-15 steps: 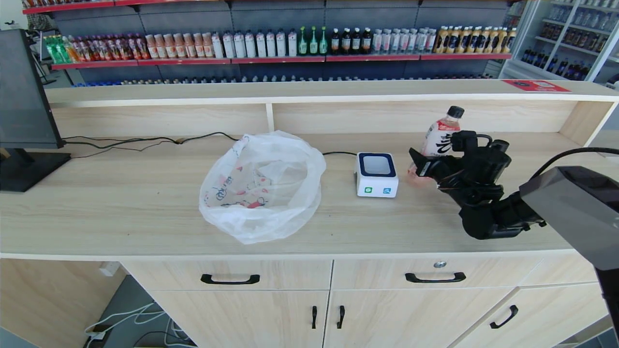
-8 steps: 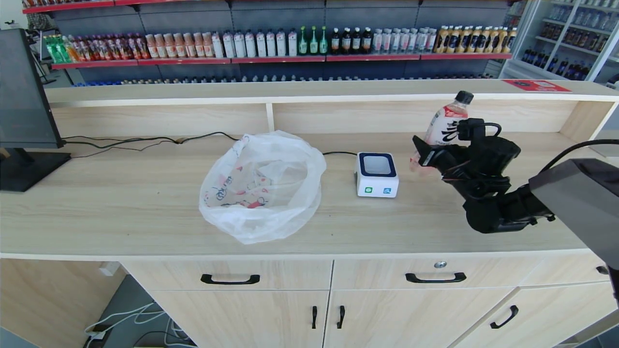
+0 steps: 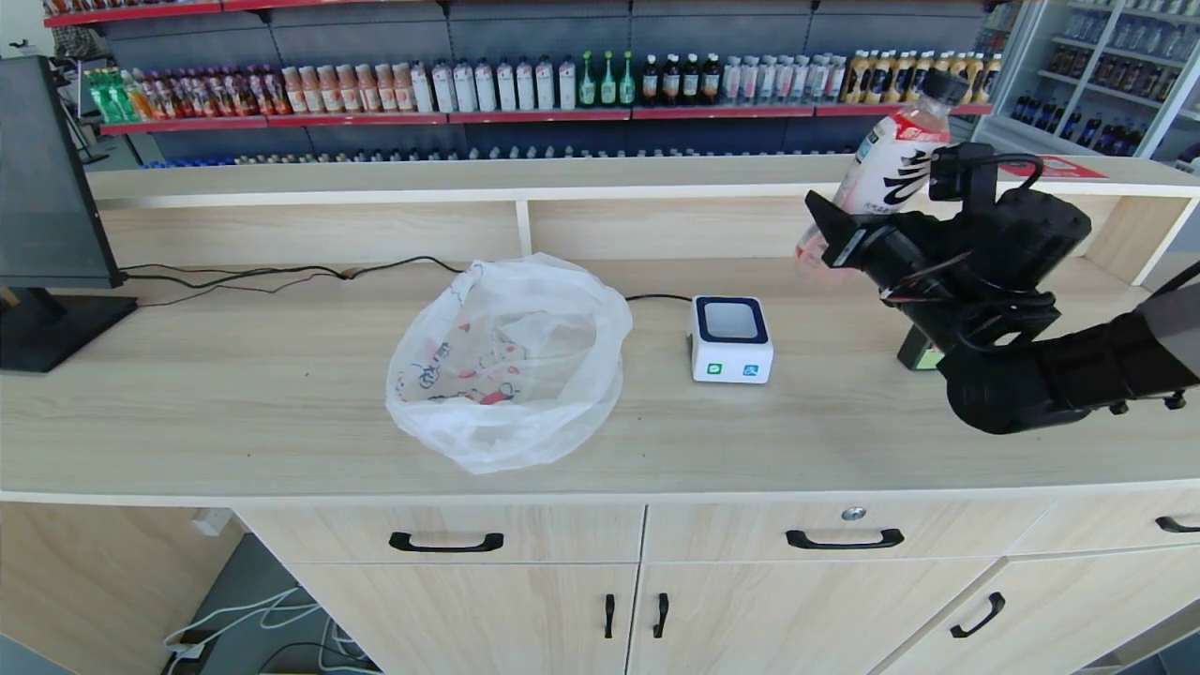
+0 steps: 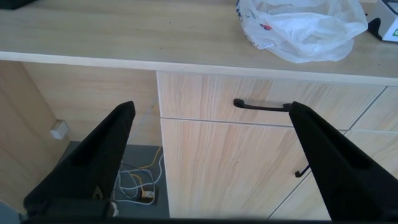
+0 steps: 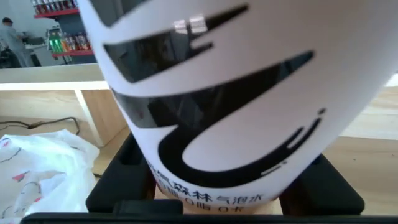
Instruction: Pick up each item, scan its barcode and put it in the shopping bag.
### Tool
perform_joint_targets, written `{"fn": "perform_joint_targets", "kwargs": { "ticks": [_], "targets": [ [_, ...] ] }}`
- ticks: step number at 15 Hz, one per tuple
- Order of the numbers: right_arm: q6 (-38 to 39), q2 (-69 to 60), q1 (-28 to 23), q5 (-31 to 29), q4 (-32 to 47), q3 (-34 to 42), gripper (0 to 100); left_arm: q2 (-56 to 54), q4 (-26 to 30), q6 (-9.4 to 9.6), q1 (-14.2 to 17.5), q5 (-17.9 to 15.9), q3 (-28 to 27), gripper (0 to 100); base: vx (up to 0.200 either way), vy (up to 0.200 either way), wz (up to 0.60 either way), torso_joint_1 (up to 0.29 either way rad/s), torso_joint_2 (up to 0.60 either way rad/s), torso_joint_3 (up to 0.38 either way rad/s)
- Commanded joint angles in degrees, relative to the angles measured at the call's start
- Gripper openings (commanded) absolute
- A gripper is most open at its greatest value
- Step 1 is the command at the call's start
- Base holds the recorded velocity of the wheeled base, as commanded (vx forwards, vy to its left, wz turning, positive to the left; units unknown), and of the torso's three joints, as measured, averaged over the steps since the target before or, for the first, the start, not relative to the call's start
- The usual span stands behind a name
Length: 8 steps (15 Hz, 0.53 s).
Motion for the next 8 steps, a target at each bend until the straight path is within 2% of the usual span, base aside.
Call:
{"fn": "perform_joint_targets", "kwargs": {
  "ticks": [1,3,4,8],
  "targets": [
    [0.5,-15.9,7.2,0.2,0.0,15.7,0,0.0,0.0,0.13,0.0,0.0,0.0,100,0.000,0.000,0.00,0.000,0.00,0.000],
    [0.1,-21.6,11.9,1.5,-0.5,21.5,0,0.0,0.0,0.13,0.0,0.0,0.0,100,0.000,0.000,0.00,0.000,0.00,0.000],
    [0.2,-26.4,17.7,1.8,-0.5,24.1,0,0.0,0.0,-0.13,0.0,0.0,0.0,100,0.000,0.000,0.00,0.000,0.00,0.000],
    [0.6,-33.2,32.2,1.5,3.2,31.6,0,0.0,0.0,0.04,0.0,0.0,0.0,100,0.000,0.000,0.00,0.000,0.00,0.000]
  ]
}}
